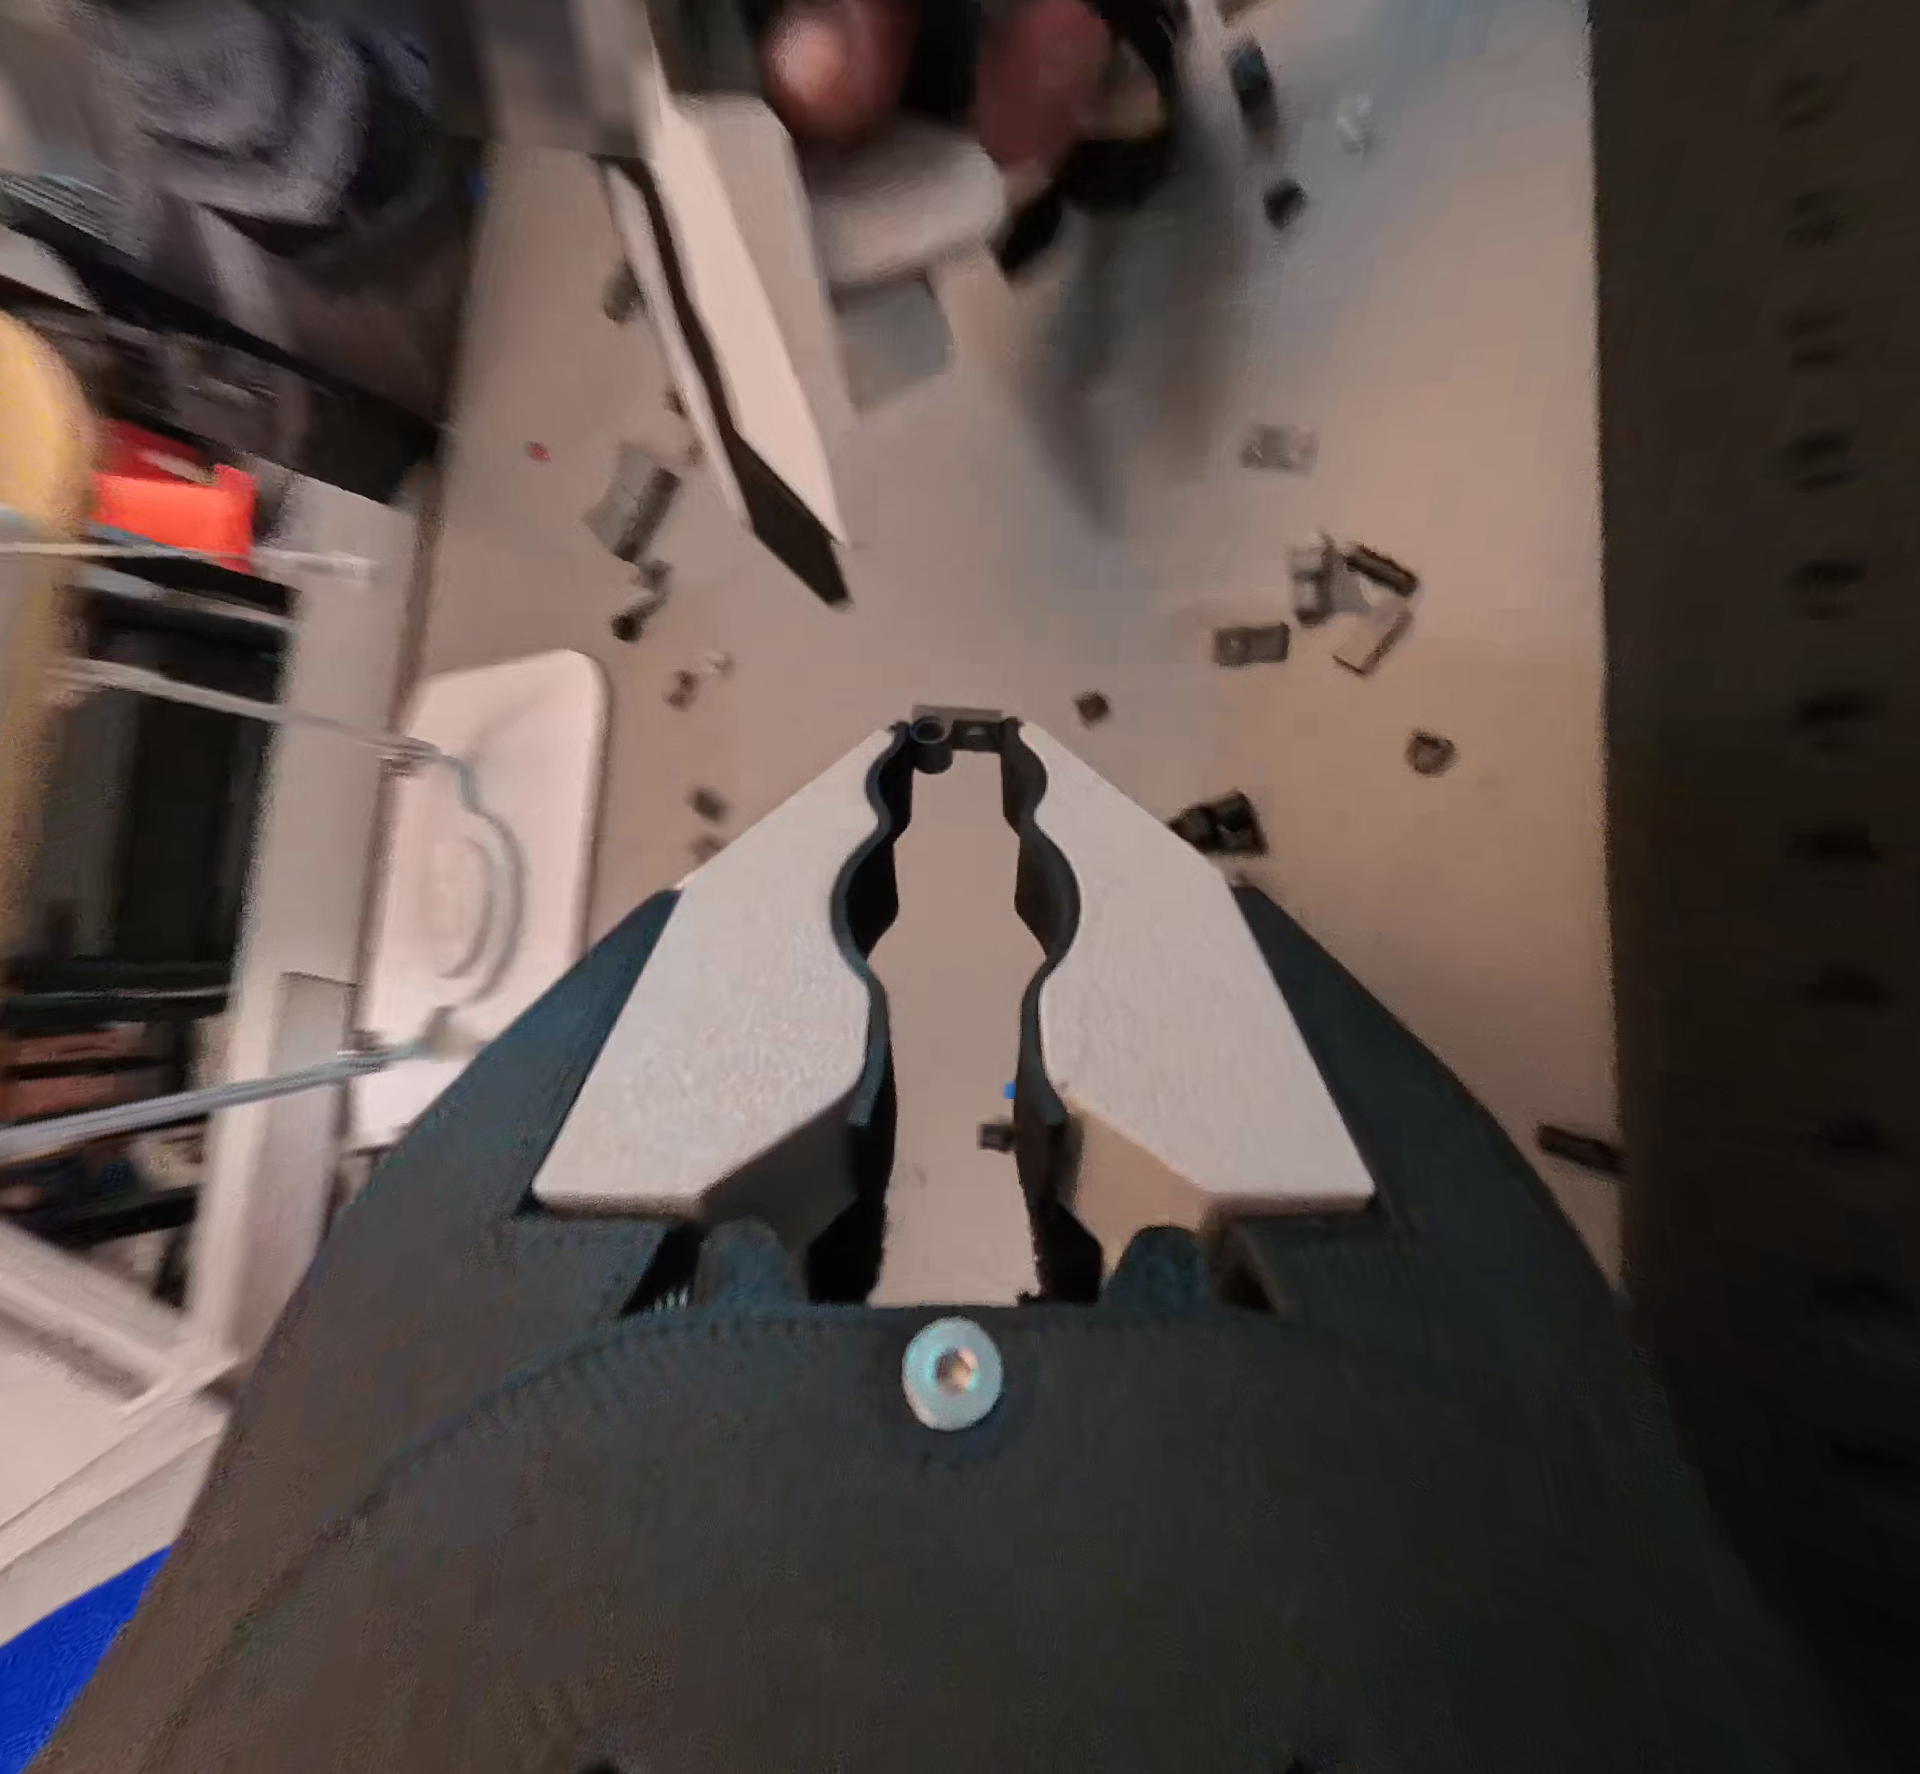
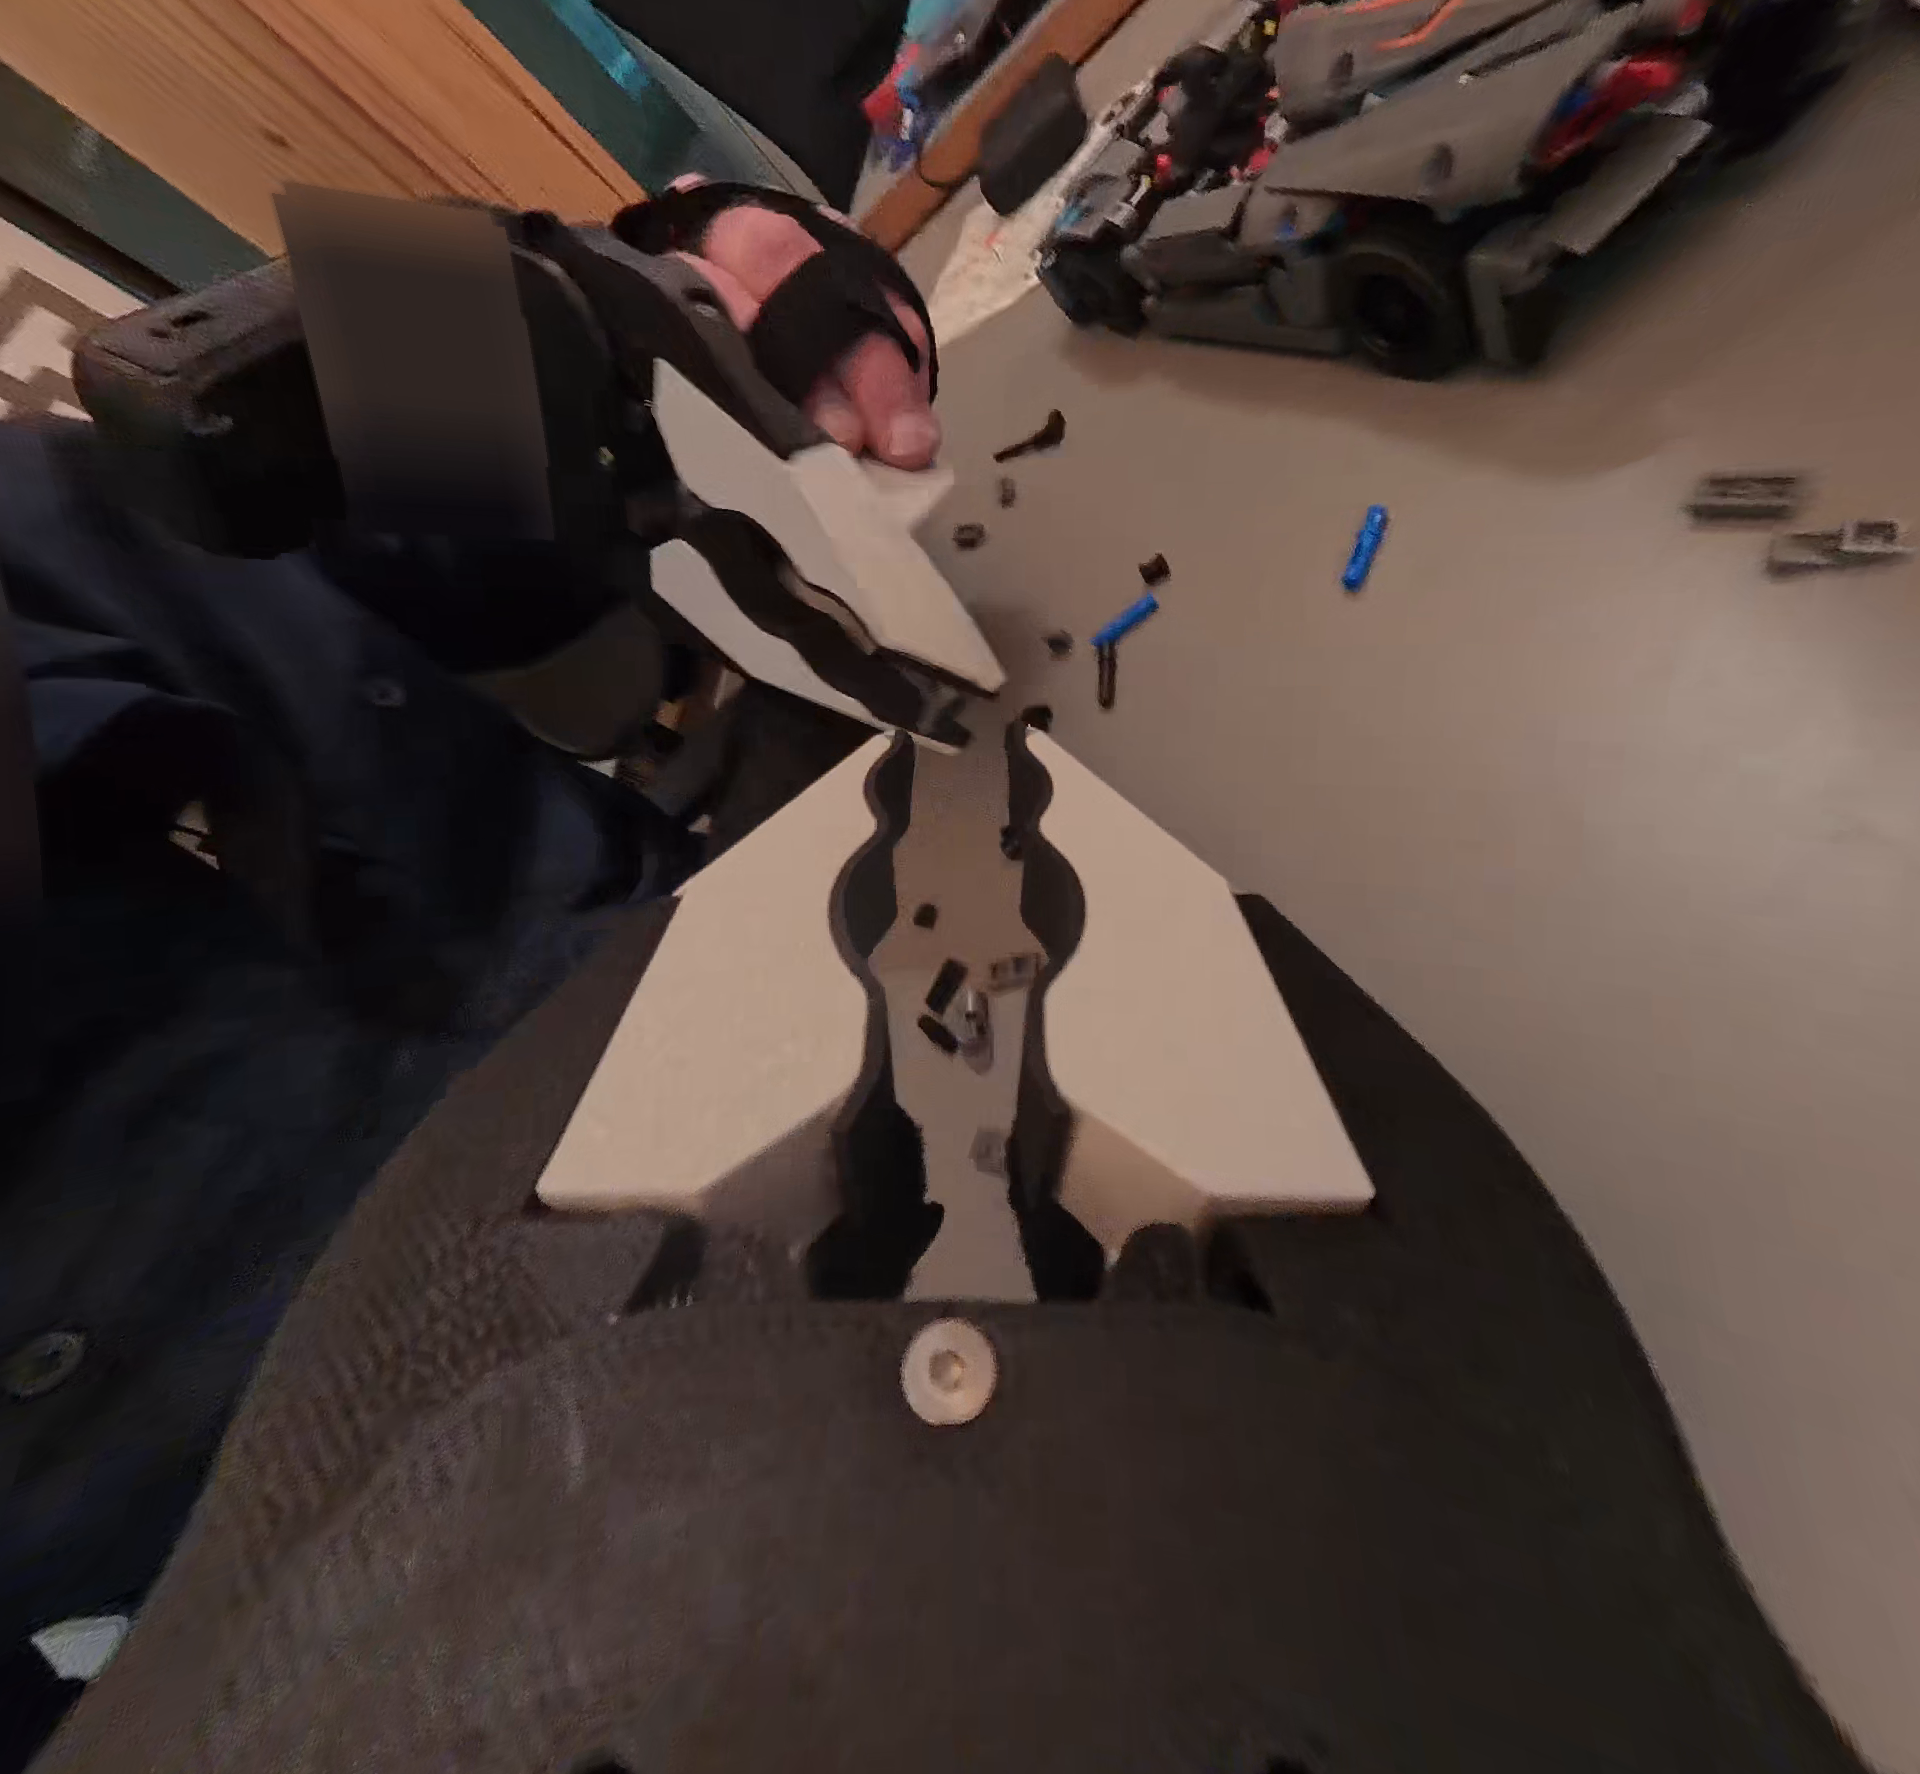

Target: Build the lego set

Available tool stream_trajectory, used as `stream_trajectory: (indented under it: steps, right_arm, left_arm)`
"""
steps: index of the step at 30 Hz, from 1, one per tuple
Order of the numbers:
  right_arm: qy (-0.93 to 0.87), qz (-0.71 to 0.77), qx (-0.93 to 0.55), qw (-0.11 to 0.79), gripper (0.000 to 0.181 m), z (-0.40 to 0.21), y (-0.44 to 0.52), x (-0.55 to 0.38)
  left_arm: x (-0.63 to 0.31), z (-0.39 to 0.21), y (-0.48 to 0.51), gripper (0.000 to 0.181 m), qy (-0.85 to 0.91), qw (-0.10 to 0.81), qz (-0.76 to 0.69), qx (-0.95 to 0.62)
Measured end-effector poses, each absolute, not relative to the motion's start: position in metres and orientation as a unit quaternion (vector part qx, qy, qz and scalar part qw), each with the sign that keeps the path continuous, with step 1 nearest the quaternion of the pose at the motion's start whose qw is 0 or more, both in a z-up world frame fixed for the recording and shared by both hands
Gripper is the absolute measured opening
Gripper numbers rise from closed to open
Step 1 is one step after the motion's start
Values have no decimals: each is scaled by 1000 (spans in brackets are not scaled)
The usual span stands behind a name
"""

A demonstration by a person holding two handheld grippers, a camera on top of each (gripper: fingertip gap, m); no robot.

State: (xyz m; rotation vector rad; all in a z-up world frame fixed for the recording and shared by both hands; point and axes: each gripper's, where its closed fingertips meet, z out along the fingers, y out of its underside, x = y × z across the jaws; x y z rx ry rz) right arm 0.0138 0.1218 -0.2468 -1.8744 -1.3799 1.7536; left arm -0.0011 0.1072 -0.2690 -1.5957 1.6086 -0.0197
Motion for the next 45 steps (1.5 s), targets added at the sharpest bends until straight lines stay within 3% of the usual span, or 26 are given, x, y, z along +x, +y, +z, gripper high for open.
stream_trajectory:
  steps: [5,10,17,22,38,41,45]
  right_arm:
    - [-577,469,-657,123,13,-279,117,33]
    - [-676,383,-621,101,21,-305,84,34]
    - [-724,306,-612,93,14,-331,71,30]
    - [-725,297,-614,92,5,-334,71,29]
    - [-667,296,-671,135,5,-332,115,36]
    - [-661,279,-679,156,17,-332,123,34]
    - [-657,292,-671,180,17,-321,125,31]
  left_arm:
    - [-11,-328,105,14,673,291,-21,-680]
    - [-11,-335,109,14,663,262,-42,-700]
    - [-19,-321,115,25,628,270,-91,-724]
    - [-38,-308,122,21,611,279,-79,-736]
    - [-48,-313,108,20,625,251,-89,-734]
    - [-53,-313,104,23,629,243,-87,-733]
    - [-55,-312,93,24,642,235,-100,-723]
